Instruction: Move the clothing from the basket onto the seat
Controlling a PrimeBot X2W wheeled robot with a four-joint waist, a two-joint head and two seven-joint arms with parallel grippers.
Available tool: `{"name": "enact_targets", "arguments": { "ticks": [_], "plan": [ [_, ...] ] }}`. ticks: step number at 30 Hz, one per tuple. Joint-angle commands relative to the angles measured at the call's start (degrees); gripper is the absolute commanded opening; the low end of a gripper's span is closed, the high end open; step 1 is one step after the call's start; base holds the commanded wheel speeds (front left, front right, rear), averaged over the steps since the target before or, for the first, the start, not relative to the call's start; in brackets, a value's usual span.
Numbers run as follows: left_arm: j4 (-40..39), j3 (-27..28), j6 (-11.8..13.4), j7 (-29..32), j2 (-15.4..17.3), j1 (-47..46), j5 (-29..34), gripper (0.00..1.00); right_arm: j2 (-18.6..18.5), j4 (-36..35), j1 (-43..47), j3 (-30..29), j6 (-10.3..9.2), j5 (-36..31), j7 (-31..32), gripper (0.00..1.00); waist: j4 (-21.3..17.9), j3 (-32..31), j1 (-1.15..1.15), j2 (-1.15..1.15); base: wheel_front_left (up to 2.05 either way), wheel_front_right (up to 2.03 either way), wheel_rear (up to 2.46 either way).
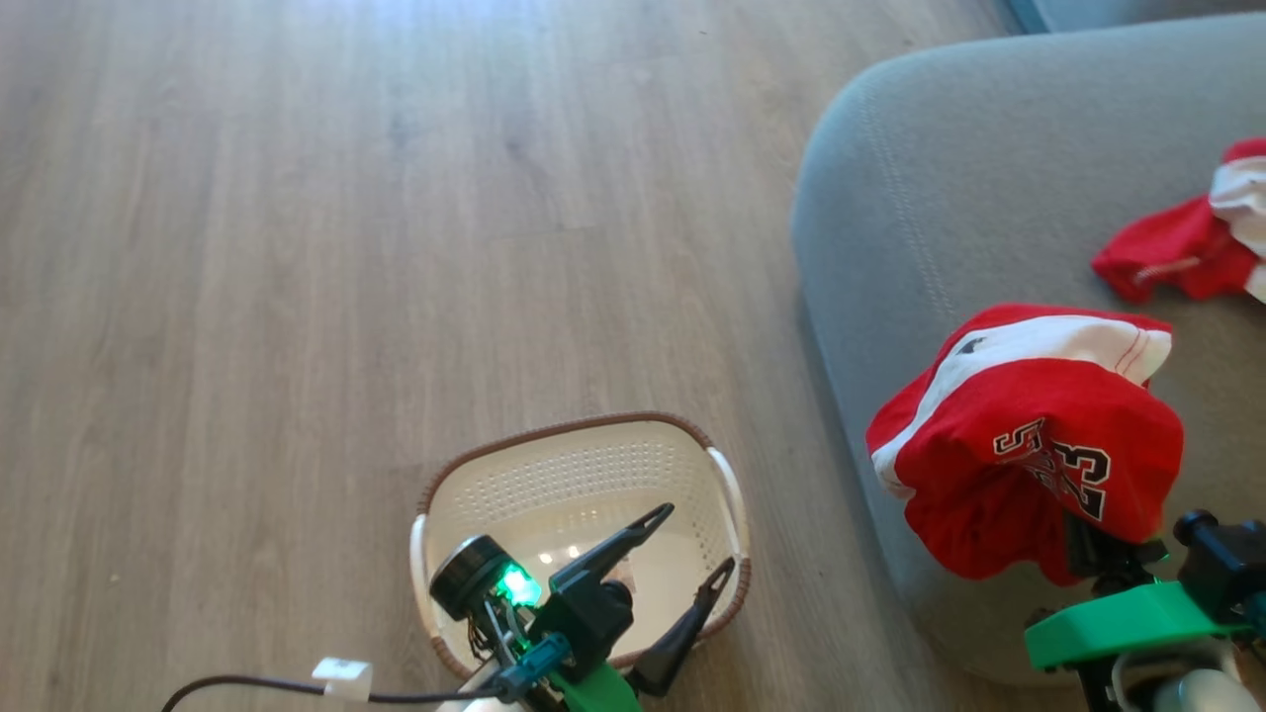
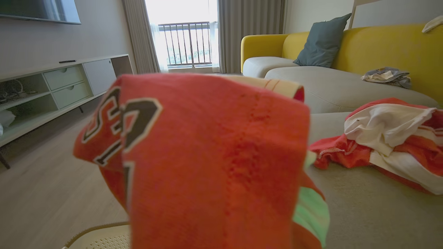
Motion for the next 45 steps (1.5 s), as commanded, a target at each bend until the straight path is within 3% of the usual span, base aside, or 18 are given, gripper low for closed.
{"name": "enact_targets", "arguments": {
  "ticks": [1,28,45],
  "plan": [
    [-2.3,1.8,0.0,-0.3,0.1,-1.7,0.2,1.0,-0.5,-2.3,-2.8,1.0,-0.01,0.1,-0.5,0.0,-1.3,0.5,0.0,0.0,0.0,0.0,0.0],
    [-3.5,-0.8,0.0,-0.3,2.0,-4.7,1.0,1.0,1.6,-3.7,-4.3,0.3,-0.01,0.0,-0.5,0.0,-23.4,4.3,0.0,0.0,0.0,0.0,0.0],
    [-1.9,-8.5,-0.1,-0.3,3.2,-8.8,-1.4,1.0,3.7,-6.6,-2.0,-5.0,-0.01,-0.2,-0.5,0.0,-24.8,5.0,0.0,0.0,0.0,0.0,0.0]
  ]
}}
